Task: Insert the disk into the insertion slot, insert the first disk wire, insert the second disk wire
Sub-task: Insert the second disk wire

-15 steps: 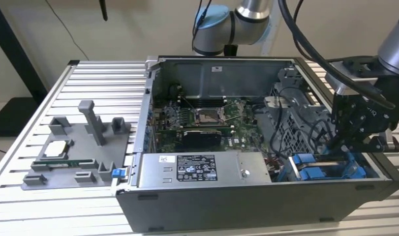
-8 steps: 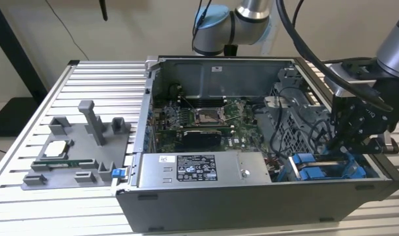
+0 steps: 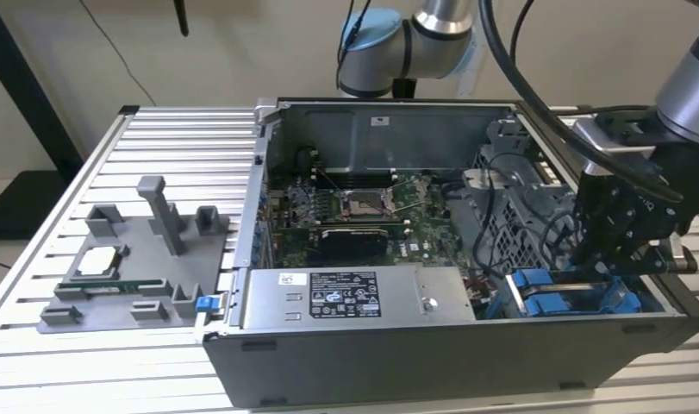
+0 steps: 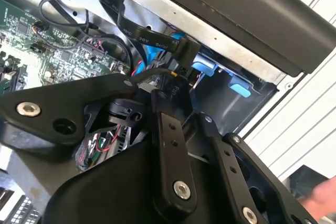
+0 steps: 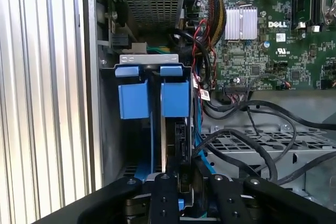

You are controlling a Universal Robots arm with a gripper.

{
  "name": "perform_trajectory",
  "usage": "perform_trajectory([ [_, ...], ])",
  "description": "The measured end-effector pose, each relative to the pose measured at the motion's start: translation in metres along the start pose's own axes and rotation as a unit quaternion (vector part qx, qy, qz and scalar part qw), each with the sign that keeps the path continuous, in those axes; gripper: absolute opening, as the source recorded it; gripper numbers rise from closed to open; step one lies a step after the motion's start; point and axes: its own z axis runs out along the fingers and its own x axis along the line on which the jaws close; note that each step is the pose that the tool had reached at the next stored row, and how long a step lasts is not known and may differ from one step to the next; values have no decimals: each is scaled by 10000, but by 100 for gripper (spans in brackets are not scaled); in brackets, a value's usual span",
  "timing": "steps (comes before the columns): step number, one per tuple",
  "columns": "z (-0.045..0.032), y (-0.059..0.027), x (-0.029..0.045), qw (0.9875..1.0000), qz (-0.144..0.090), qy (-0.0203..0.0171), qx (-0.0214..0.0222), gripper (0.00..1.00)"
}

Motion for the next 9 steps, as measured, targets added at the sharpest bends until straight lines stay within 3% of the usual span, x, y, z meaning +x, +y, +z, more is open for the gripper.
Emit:
perform_trajectory([
  [9, -31, 0, -1, 10000, 0, 1, 0, 0],
])
